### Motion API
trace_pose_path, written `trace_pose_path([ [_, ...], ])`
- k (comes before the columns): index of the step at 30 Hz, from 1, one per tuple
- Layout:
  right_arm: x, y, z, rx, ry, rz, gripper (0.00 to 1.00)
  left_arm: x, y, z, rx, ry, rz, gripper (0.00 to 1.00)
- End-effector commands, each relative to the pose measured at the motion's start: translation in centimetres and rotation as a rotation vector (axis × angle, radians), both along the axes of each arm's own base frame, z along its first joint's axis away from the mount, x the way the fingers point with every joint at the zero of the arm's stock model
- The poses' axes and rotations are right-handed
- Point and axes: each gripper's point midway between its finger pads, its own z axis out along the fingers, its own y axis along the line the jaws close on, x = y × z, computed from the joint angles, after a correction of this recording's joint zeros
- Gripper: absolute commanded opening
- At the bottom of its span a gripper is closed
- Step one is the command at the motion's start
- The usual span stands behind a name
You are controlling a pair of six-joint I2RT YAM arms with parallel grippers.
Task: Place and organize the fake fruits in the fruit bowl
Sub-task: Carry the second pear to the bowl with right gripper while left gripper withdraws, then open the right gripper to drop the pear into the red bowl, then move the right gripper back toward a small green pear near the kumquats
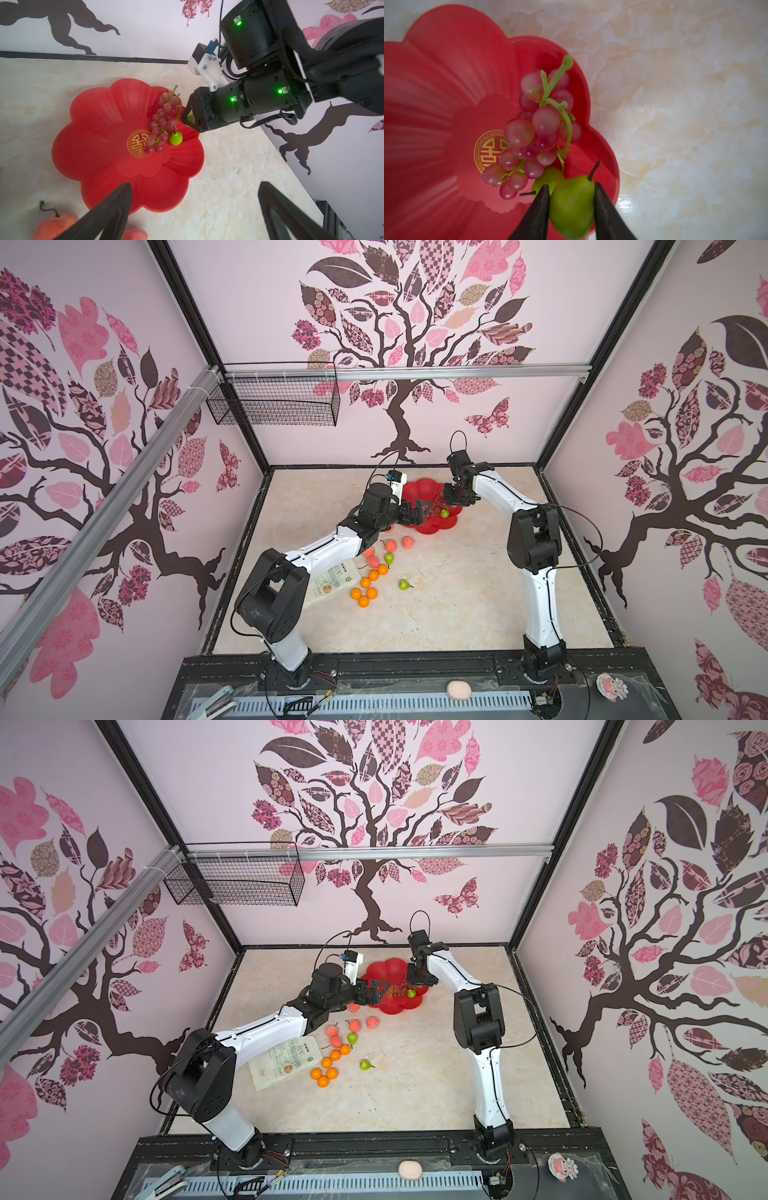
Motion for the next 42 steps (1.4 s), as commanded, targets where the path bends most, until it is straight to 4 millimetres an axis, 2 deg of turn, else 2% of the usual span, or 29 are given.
trace_pose_path([
  [1,0.0,-0.4,-1.1,-0.019,0.038,0.0,0.39,-0.2,0.3,-0.7,0.003,0.001,-0.001,0.98],
  [8,0.1,-0.4,-0.1,-0.016,0.023,0.003,0.45,-0.9,-0.5,0.0,0.009,-0.029,-0.076,0.98],
  [10,0.0,-0.3,0.8,-0.006,0.01,0.003,0.45,-1.3,-0.7,0.5,0.013,-0.053,-0.109,0.98],
  [16,-0.5,-0.2,5.1,0.029,-0.059,0.011,0.46,-3.8,-1.6,2.5,0.029,-0.173,-0.281,0.98],
  [19,-1.3,0.1,7.3,0.06,-0.099,0.021,0.46,-5.7,-2.4,2.8,0.033,-0.219,-0.414,0.98],
  [22,-2.7,1.0,9.3,0.094,-0.142,0.066,0.48,-8.7,-3.1,4.1,0.015,-0.308,-0.597,0.98],
  [24,-3.9,1.7,10.4,0.087,-0.178,0.098,0.48,-10.5,-3.0,4.1,0.016,-0.337,-0.685,0.98],
  [27,-5.6,2.5,11.6,0.134,-0.208,0.123,0.49,-11.8,-2.5,4.1,0.049,-0.387,-0.737,0.98],
  [31,-8.2,4.1,12.2,0.219,-0.211,0.153,0.49,-13.9,-1.7,3.5,0.108,-0.453,-0.838,0.98],
  [34,-10.5,5.6,12.0,0.231,-0.203,0.195,0.49,-16.6,-0.8,3.0,0.139,-0.531,-0.952,0.98],
  [37,-13.2,7.4,11.0,0.259,-0.171,0.235,0.49,-18.4,0.4,2.5,0.195,-0.594,-1.019,0.98],
  [42,-17.3,9.6,8.3,0.327,-0.096,0.259,0.49,-18.8,2.1,0.6,0.349,-0.593,-1.025,0.98],
])
